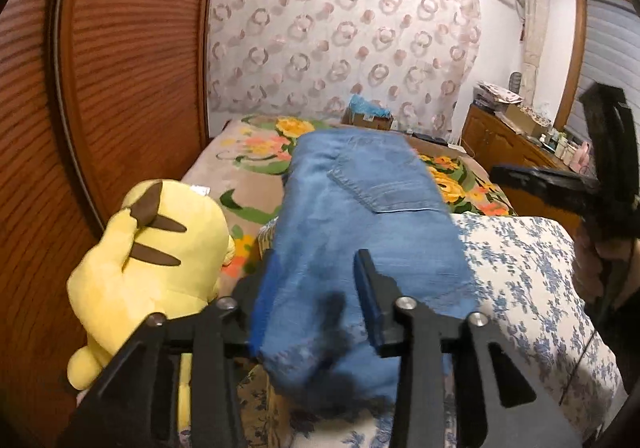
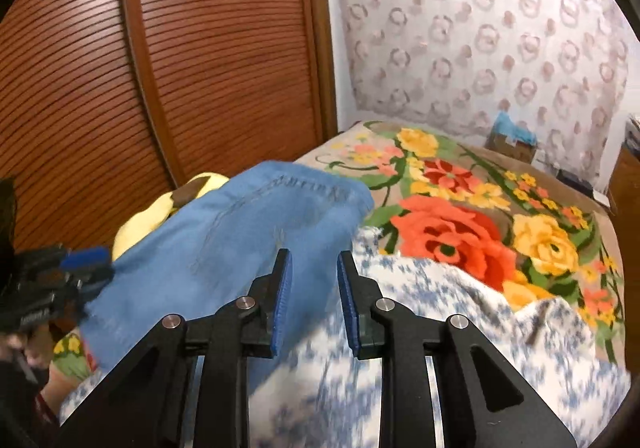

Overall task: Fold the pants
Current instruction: 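Place the folded jeans beside the plush toy and open both tools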

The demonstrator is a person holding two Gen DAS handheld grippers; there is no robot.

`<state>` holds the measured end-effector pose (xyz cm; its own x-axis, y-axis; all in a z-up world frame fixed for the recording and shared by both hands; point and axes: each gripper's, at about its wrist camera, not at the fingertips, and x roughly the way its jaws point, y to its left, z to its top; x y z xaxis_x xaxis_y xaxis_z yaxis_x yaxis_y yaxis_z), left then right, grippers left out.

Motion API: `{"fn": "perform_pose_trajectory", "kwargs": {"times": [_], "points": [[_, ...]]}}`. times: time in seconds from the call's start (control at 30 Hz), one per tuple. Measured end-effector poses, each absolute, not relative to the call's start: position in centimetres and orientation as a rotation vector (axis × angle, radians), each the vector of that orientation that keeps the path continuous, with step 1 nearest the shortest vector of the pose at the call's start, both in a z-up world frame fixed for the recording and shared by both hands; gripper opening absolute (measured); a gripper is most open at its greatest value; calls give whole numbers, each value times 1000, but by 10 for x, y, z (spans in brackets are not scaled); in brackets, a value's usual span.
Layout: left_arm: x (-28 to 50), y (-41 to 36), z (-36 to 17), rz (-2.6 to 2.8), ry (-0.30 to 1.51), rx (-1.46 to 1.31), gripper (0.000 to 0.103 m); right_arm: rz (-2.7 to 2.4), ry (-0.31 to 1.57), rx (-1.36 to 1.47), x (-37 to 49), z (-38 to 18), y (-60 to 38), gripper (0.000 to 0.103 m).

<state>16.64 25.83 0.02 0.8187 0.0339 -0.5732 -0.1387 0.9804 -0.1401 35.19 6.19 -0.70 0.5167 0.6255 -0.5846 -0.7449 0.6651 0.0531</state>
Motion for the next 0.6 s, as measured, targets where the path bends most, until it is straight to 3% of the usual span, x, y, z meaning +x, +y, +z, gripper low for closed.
{"fn": "perform_pose_trajectory", "kwargs": {"times": [0.07, 0.17, 0.33, 0.6], "points": [[159, 249, 6, 77, 592, -176, 43, 806, 599, -210, 335, -4, 44, 23], [148, 231, 16, 57, 561, -170, 59, 788, 584, -176, 311, 2, 18, 25], [135, 200, 27, 29, 544, -139, 60, 743, 546, -151, 272, 9, -22, 29], [117, 148, 38, -8, 522, -83, 60, 680, 508, -123, 229, 14, -70, 50]]}}
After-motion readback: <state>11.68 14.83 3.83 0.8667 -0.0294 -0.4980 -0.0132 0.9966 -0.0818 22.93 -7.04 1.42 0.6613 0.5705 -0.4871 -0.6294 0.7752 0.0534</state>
